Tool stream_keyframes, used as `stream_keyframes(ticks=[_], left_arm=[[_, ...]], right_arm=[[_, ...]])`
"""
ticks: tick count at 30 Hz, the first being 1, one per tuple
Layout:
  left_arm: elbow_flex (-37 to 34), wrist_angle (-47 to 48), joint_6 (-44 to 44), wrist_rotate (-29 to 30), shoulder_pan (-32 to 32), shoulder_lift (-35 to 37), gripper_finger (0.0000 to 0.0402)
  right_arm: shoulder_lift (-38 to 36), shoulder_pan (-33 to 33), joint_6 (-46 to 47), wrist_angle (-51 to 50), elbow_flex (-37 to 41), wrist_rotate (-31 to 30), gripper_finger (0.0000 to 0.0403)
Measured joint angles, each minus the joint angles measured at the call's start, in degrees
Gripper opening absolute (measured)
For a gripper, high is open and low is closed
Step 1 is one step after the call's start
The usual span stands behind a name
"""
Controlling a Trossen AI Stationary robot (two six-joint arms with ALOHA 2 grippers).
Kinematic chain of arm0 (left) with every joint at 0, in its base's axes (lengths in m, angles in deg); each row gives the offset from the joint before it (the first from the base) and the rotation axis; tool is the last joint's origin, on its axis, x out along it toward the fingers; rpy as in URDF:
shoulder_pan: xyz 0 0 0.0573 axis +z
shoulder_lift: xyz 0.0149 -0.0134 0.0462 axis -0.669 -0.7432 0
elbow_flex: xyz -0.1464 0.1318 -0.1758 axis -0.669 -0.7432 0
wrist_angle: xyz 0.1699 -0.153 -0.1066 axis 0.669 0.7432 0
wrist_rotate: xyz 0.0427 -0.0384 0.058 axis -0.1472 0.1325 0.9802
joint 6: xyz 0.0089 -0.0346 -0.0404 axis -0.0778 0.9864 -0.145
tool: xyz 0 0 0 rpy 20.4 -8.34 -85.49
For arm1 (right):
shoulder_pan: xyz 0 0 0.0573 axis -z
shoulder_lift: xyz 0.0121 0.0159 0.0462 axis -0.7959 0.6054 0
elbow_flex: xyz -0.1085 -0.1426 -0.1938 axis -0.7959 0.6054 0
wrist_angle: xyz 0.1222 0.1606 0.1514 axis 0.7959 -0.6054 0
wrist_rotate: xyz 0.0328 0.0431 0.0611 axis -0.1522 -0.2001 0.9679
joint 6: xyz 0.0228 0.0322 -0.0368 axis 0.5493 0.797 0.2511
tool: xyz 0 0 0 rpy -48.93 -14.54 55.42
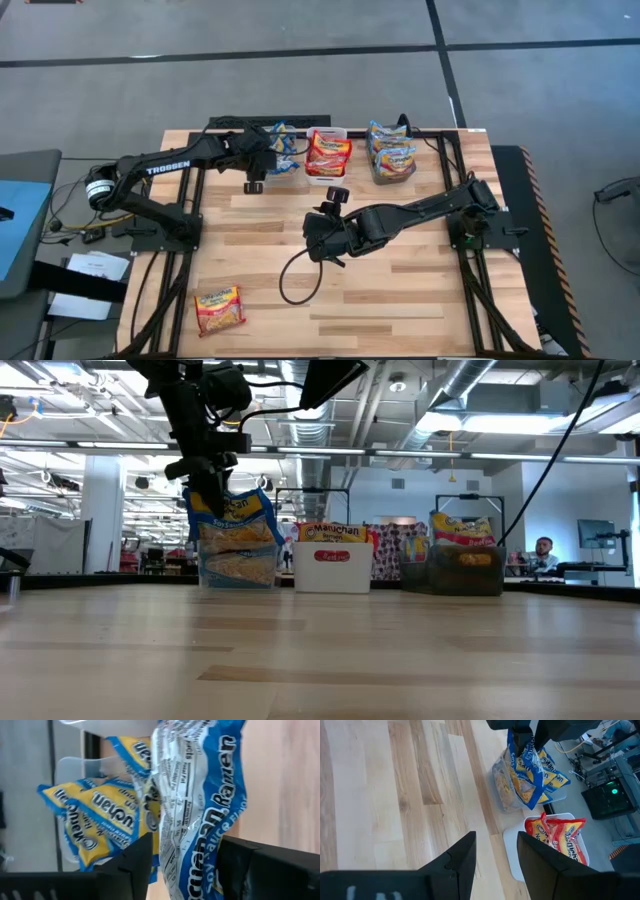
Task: Sort Maruchan noodles
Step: Put the blue noodle pack into the transparent bin
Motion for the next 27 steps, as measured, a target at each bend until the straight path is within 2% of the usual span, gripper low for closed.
stream_keyframes(ticks=[5,17,27], left_arm=[[0.9,-0.1,2.4,3.0,0.0,0.0,0.0168],[3.1,-1.0,4.8,-1.5,0.0,0.0,0.0162],[3.0,-1.7,6.1,0.9,0.4,-6.4,0.0162]], right_arm=[[0.0,0.0,0.0,0.0,0.0,0.0,0.0166],[0.0,0.0,0.0,0.0,0.0,0.0,0.0166],[0.0,0.0,-0.1,-0.4,0.0,0.7,0.0166]])
